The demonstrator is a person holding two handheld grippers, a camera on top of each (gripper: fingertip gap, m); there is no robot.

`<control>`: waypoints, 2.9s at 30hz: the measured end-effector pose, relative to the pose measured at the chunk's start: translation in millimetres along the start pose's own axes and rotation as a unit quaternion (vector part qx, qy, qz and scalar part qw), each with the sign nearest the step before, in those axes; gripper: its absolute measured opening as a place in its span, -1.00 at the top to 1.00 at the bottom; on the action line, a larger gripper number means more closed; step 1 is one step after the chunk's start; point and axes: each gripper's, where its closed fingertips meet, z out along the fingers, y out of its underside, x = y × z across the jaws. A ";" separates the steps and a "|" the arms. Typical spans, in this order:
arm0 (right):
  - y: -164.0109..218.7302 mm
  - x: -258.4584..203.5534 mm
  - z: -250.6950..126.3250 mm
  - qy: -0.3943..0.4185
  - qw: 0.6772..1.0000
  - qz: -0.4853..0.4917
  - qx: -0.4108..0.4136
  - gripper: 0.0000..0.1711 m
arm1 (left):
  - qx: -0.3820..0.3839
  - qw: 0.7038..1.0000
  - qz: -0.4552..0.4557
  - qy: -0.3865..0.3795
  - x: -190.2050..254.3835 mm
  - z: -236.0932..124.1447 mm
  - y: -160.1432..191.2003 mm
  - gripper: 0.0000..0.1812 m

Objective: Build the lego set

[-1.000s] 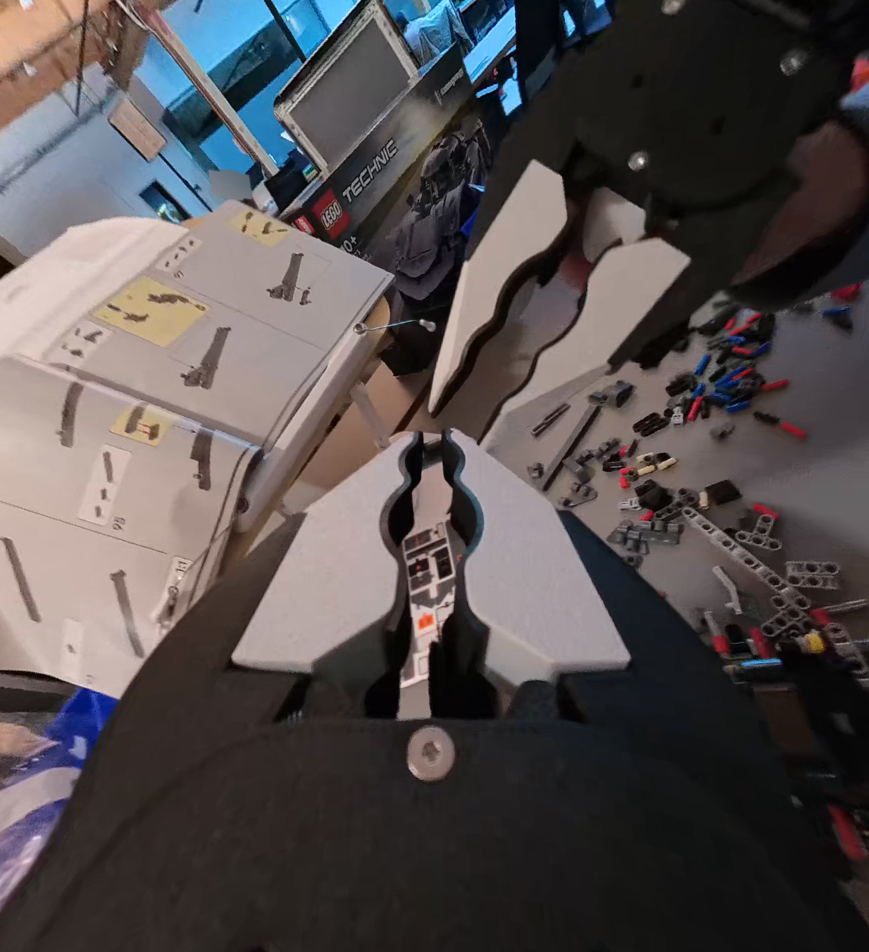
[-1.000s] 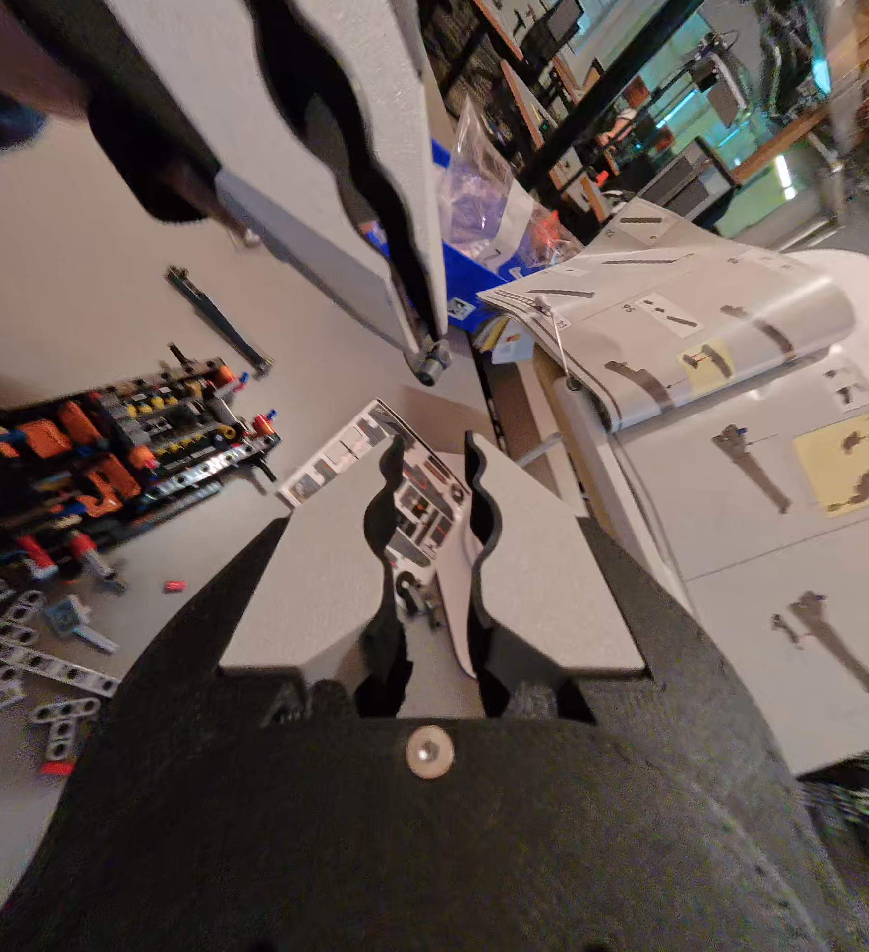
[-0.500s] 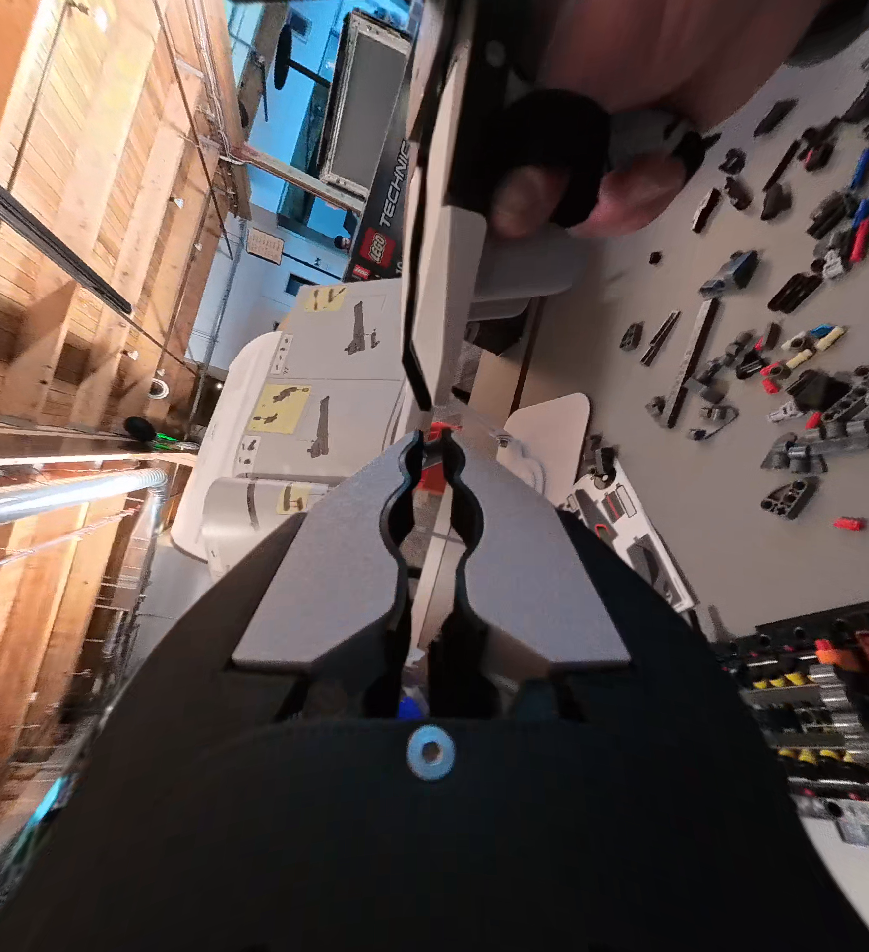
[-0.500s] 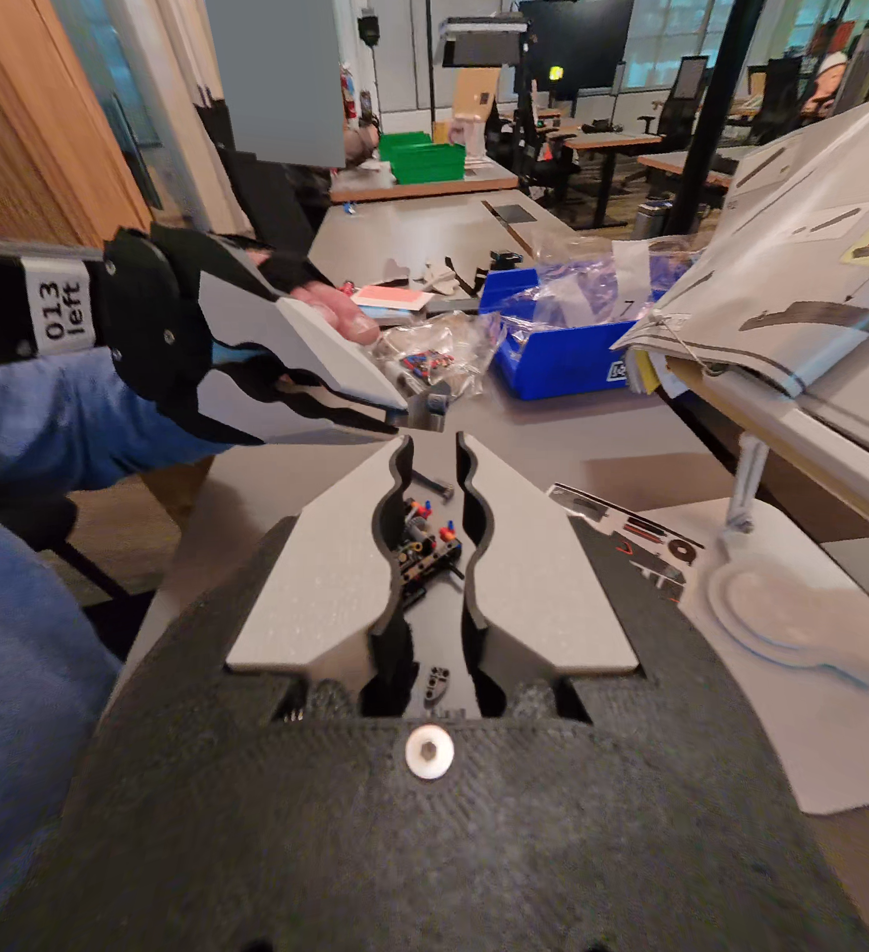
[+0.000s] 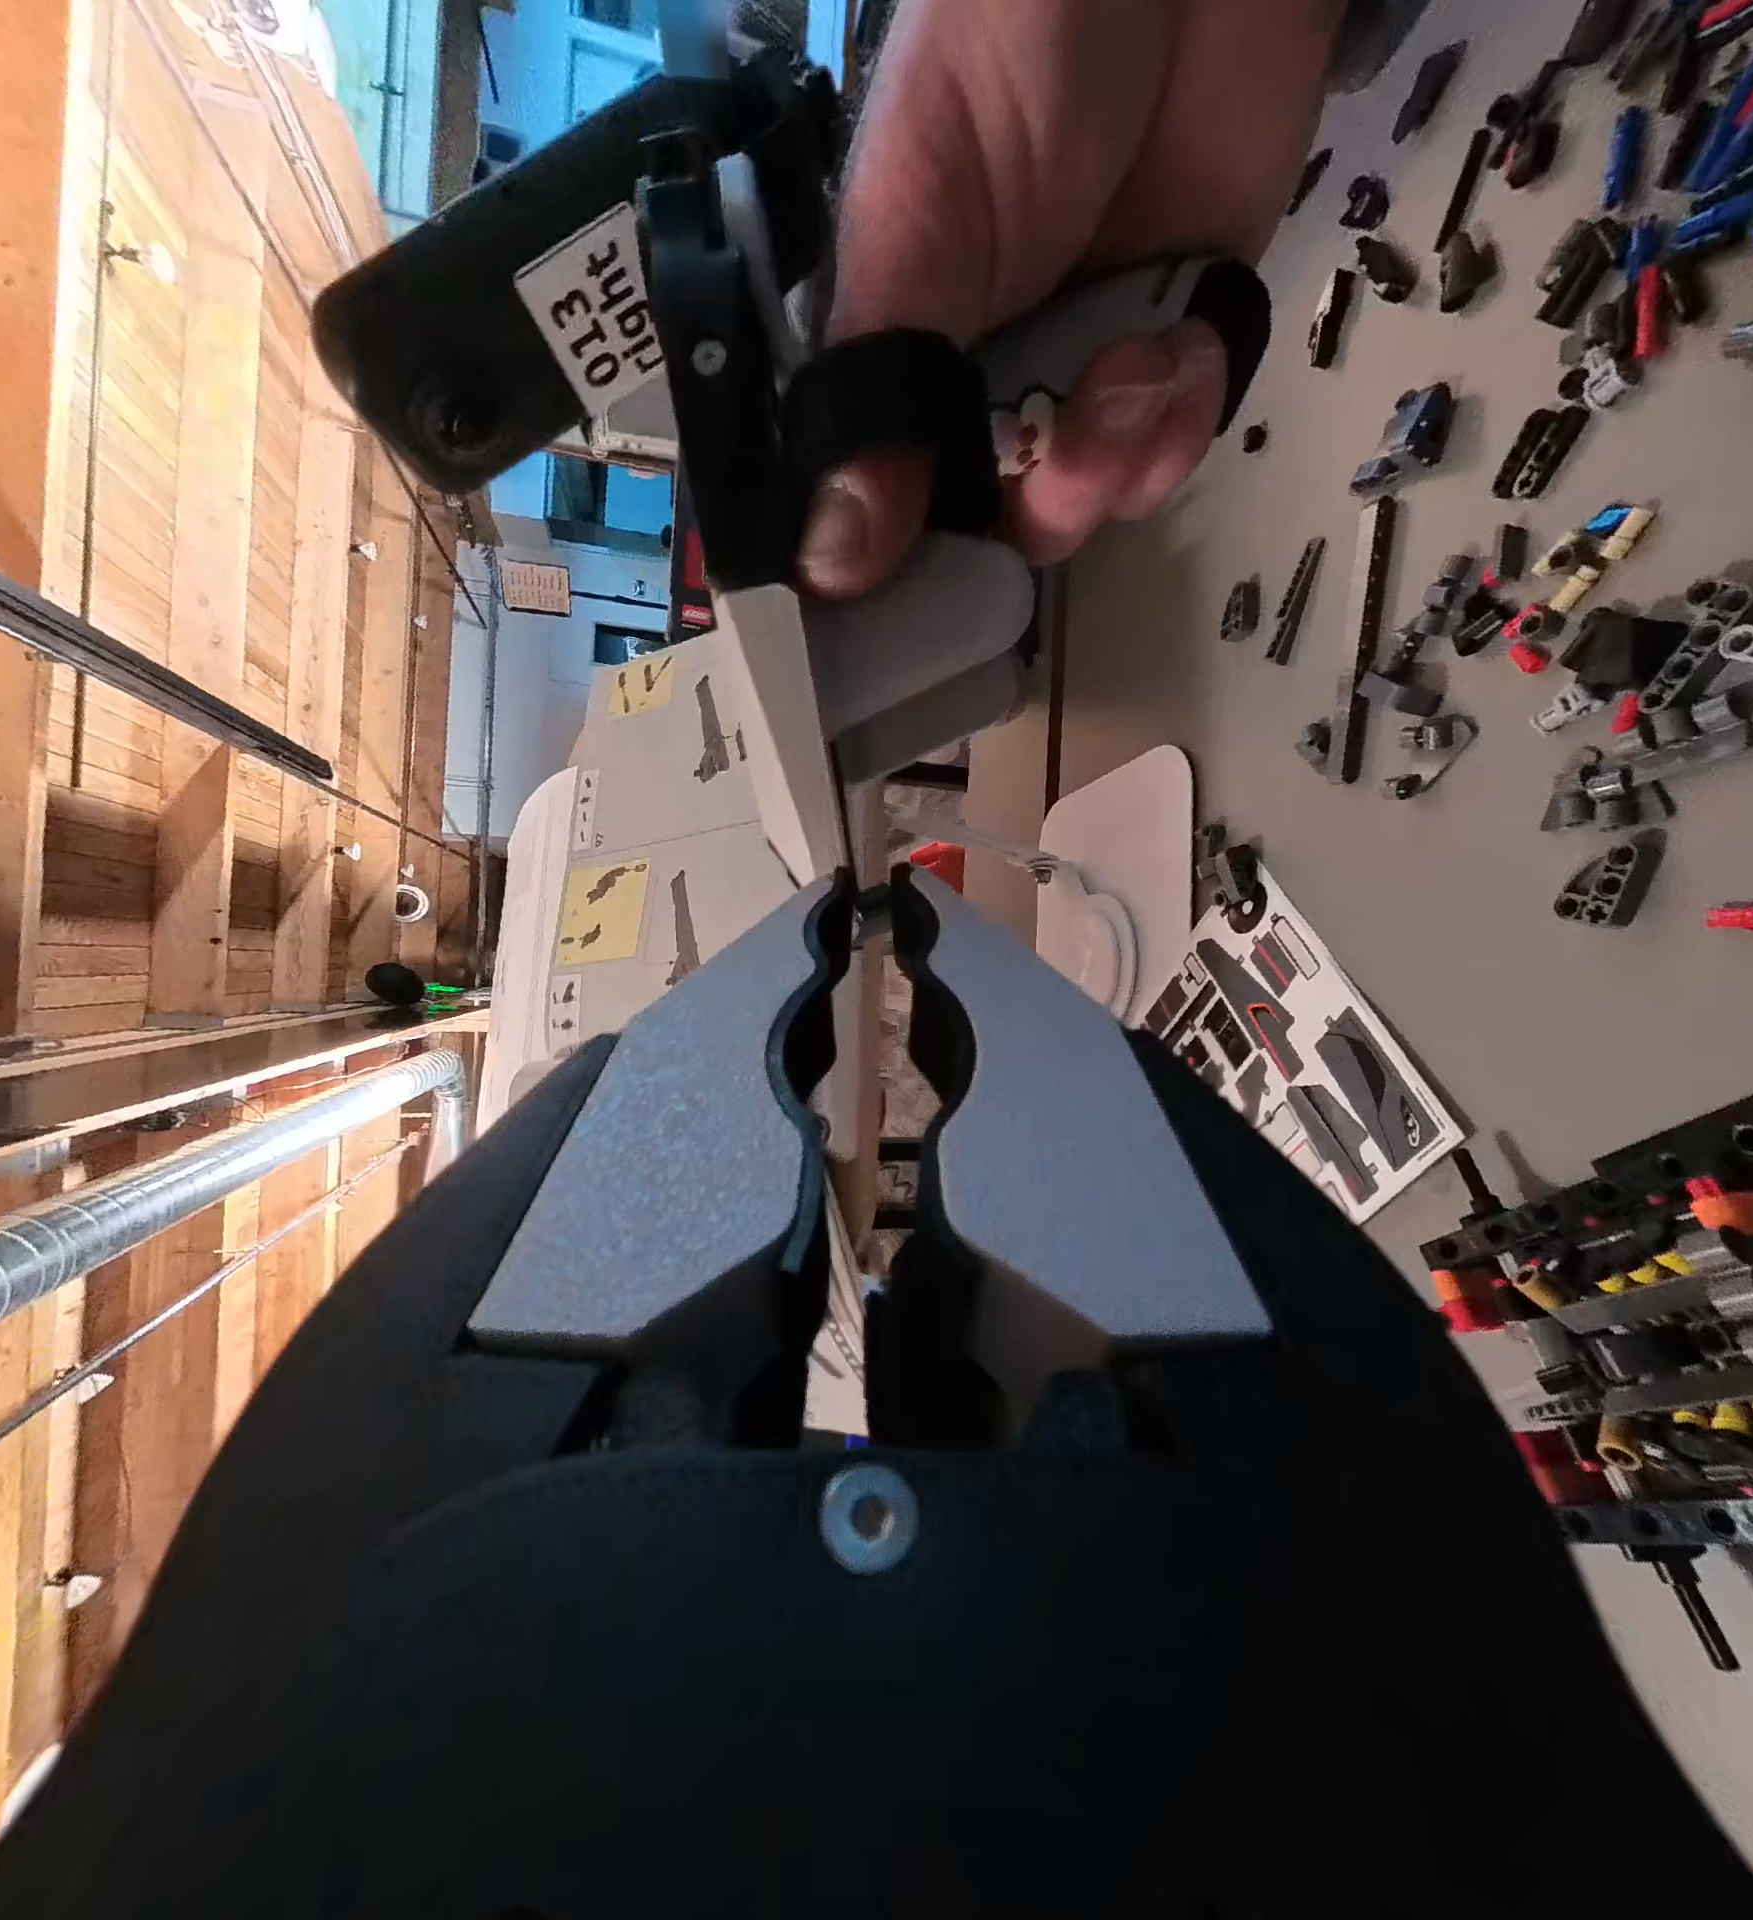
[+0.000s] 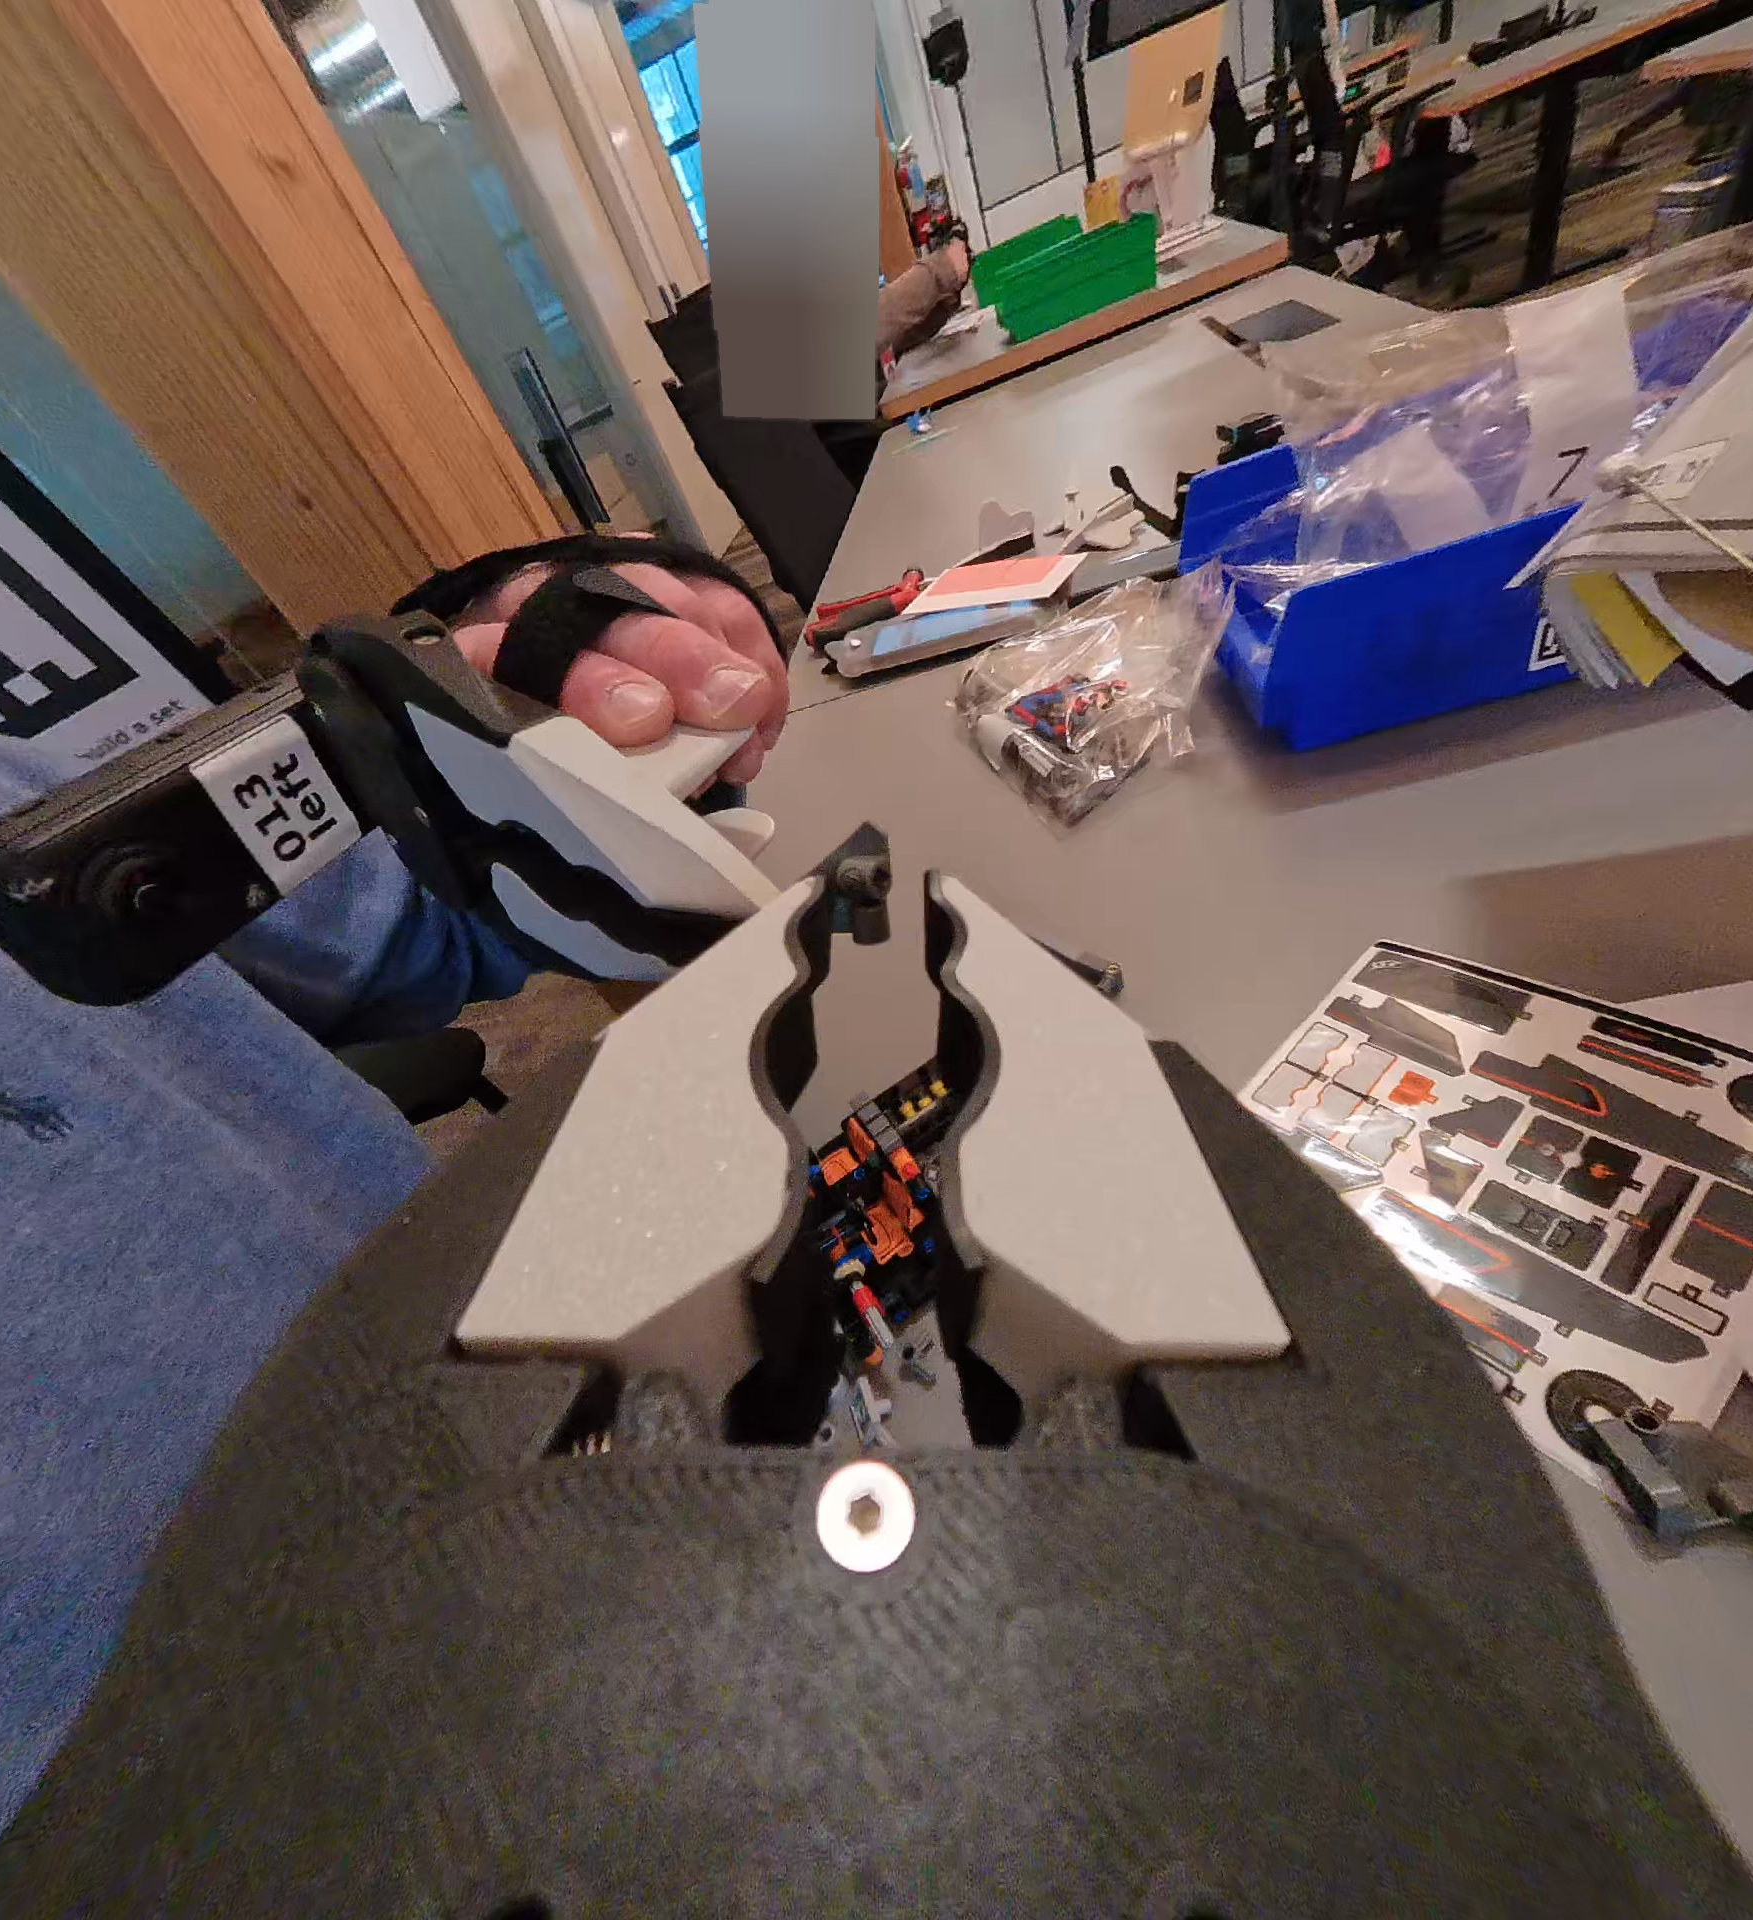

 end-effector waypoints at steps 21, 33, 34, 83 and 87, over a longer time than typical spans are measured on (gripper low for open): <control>-10.9 -2.4 -10.8 0.038 0.997 -0.028 0.059 0.92 | 0.020 0.998 -0.042 -0.034 -10.7 -4.3 -7.3 0.84; -22.9 -0.9 -21.2 0.108 0.985 -0.104 0.084 0.92 | 0.041 0.970 -0.241 -0.016 -26.2 -0.6 -2.3 0.70; -22.5 -1.1 -21.7 0.113 0.984 -0.109 0.081 0.92 | 0.045 0.966 -0.255 -0.007 -25.6 0.4 -2.5 0.70; 231.3 -29.1 -88.7 0.200 0.919 -0.081 -0.330 0.99 | -0.064 0.950 -0.279 0.121 77.3 -2.0 65.3 0.76; 224.1 -29.8 -91.2 0.206 0.923 -0.083 -0.313 1.00 | -0.067 0.948 -0.290 0.116 77.6 -6.3 71.2 0.77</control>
